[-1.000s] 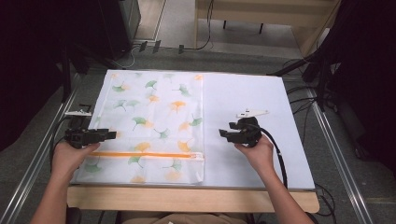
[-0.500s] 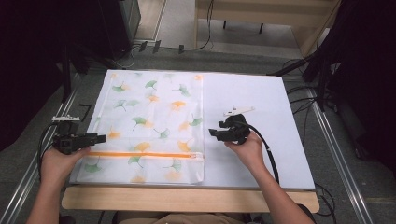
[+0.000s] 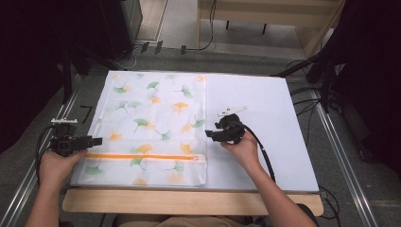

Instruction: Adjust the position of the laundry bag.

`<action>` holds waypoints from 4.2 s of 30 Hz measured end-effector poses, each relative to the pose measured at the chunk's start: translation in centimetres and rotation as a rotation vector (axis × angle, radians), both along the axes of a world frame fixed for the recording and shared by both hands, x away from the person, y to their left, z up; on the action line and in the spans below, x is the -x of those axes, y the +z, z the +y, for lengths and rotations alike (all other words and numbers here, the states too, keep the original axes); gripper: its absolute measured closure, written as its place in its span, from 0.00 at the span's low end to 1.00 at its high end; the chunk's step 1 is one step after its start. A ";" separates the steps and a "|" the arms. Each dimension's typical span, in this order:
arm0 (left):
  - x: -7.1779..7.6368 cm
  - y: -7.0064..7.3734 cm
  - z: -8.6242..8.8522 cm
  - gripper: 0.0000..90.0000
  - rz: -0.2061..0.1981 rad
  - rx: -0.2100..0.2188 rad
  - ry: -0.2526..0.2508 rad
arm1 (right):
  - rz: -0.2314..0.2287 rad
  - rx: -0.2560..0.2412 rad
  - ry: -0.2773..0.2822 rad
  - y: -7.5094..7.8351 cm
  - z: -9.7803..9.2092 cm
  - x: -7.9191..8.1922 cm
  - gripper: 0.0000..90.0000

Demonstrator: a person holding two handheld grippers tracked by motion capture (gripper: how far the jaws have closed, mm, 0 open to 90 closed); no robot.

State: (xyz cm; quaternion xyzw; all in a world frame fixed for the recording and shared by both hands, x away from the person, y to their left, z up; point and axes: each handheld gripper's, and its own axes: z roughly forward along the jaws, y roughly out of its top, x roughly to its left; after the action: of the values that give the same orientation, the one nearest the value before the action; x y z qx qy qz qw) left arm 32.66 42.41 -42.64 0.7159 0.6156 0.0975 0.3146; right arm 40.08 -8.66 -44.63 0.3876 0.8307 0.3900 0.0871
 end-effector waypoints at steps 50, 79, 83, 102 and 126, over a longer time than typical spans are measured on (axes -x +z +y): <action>-1.7 -1.4 -1.2 0.86 0.021 -0.063 0.013 | -0.045 0.073 -0.043 -2.6 5.2 -2.6 0.90; -1.9 -0.3 -2.7 1.00 0.020 0.027 -0.040 | 0.035 0.068 -0.045 -1.6 2.8 -3.6 1.00; -2.4 -0.1 -4.4 1.00 0.023 0.020 -0.083 | 0.053 0.068 -0.074 -1.3 1.3 -3.8 1.00; -4.9 -0.2 -11.9 1.00 0.039 0.062 -0.285 | 0.084 0.055 -0.217 -0.9 -7.3 -3.8 1.00; -5.2 -0.3 -14.4 1.00 0.053 0.068 -0.358 | 0.090 0.041 -0.282 -1.1 -10.3 -3.9 1.00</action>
State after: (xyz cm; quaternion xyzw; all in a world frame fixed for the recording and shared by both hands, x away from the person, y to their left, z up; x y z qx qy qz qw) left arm 37.90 28.03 -42.93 0.8053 0.4893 -0.0001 0.3347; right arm 44.01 -18.98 -45.72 0.5157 0.7789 0.3390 0.1119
